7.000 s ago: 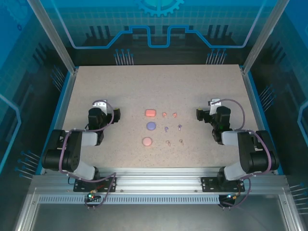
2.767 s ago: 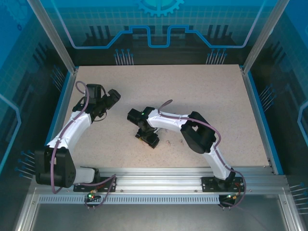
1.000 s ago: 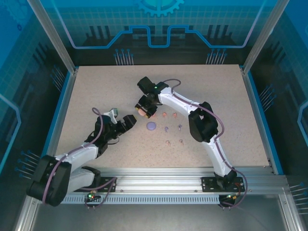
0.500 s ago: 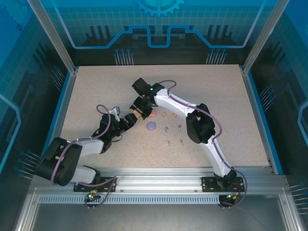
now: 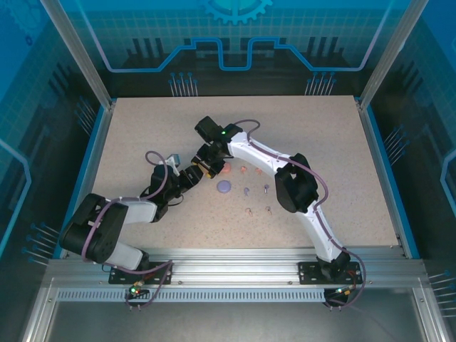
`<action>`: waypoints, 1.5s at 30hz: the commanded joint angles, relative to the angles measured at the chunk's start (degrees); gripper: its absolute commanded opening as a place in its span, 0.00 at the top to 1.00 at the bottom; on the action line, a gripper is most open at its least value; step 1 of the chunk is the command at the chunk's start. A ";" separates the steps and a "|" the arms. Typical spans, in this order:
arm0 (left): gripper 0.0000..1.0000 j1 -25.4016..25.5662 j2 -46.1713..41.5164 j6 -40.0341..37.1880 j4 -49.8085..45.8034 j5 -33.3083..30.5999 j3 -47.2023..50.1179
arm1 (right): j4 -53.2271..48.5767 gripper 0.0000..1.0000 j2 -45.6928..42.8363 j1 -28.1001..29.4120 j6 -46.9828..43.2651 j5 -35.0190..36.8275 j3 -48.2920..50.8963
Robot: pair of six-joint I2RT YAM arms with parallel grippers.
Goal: Insert wireless bluetooth earbuds into charging case
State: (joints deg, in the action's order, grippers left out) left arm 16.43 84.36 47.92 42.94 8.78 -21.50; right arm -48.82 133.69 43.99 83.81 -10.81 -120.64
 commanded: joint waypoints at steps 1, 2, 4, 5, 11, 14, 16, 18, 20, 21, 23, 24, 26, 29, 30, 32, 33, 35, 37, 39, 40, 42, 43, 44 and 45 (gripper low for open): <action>0.52 0.43 0.65 -0.45 2.40 -0.82 -1.68 | -1.19 0.51 -0.11 0.88 0.48 -1.01 -1.35; 0.52 0.38 0.80 -0.45 2.43 -0.65 -1.78 | -1.11 0.51 -0.10 0.97 0.48 -1.06 -1.35; 0.51 0.53 1.10 -0.29 2.54 -0.53 -2.19 | -1.02 0.51 0.04 1.05 0.49 -1.21 -1.27; 0.51 0.62 1.25 -0.31 2.56 -0.45 -2.37 | -0.93 0.51 0.04 1.16 0.59 -1.28 -1.25; 0.49 1.28 2.54 -0.11 3.42 -0.34 -2.85 | -0.60 0.51 0.08 1.22 0.82 -1.52 -1.26; 0.50 1.57 2.75 -0.01 3.52 -1.02 -2.79 | -0.32 0.51 0.14 1.24 1.00 -1.74 -1.18; 0.52 1.55 2.74 0.04 3.71 -1.29 -2.74 | -0.31 0.51 0.08 1.26 1.01 -1.75 -1.09; 0.56 1.57 2.82 -0.10 3.72 -1.46 -2.71 | -0.31 0.51 0.13 1.19 1.00 -1.79 -1.01; 0.61 1.58 2.77 0.03 3.72 -1.66 -2.75 | -0.30 0.51 0.00 1.27 1.01 -1.83 -0.91; 0.62 1.59 2.82 0.02 3.69 -1.74 -2.75 | -0.29 0.51 -0.10 1.27 1.00 -1.76 -0.83; 0.66 1.59 2.59 0.02 3.52 -2.10 -2.60 | -0.23 0.51 -0.12 1.19 1.03 -1.67 -0.50; 0.68 1.59 2.48 0.03 3.45 -2.31 -2.57 | -0.21 0.51 -0.14 1.18 1.13 -1.63 -0.32; 0.74 1.50 2.22 0.07 3.18 -2.74 -2.49 | 0.06 0.51 -0.06 1.17 1.11 -1.67 -0.04; 0.82 1.57 1.88 0.23 2.90 -2.81 -2.45 | 0.28 0.51 -0.12 1.08 1.27 -1.67 0.32; 0.85 1.59 1.72 0.26 2.77 -2.89 -2.48 | 0.45 0.51 -0.18 1.10 1.27 -1.75 0.32; 0.90 1.56 1.42 0.24 2.15 -2.83 -2.56 | 0.56 0.51 -0.09 0.92 1.27 -1.72 0.32; 0.92 1.56 1.34 0.27 1.90 -2.73 -2.71 | 0.64 0.50 -0.10 0.86 1.31 -1.83 0.40; 0.95 1.59 1.09 0.24 1.39 -2.29 -2.98 | 1.16 0.47 -1.30 0.57 1.12 -2.07 0.49; 0.97 1.59 0.78 0.43 0.87 -1.97 -3.19 | 2.06 0.37 -2.01 0.02 0.75 -2.17 0.42; 0.98 1.59 0.48 0.66 0.35 -1.51 -3.20 | 2.98 0.28 -2.75 -1.26 0.03 -2.05 0.16; 0.98 1.55 0.11 0.60 -0.19 -1.16 -3.28 | 3.20 0.24 -3.40 -2.04 -0.60 -1.47 -0.03; 0.99 1.57 -0.88 0.28 -1.80 -0.42 -3.59 | 3.13 0.21 -4.95 -3.93 -1.92 -0.33 -0.21; 1.00 1.59 -1.51 -0.28 -3.05 0.23 -3.88 | 2.76 0.20 -6.08 -5.02 -2.91 0.42 -0.12; 1.00 1.59 -2.30 -1.00 -4.39 1.25 -4.36 | 2.20 0.20 -7.29 -6.23 -4.12 1.00 0.31; 1.00 1.56 -2.96 -1.75 -5.64 2.36 -4.74 | 1.98 0.19 -8.44 -7.30 -5.31 1.30 1.05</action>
State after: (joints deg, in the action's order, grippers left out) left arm 17.80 84.09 48.93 40.34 8.43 -23.70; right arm -46.22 131.63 40.58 82.00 -10.98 -120.16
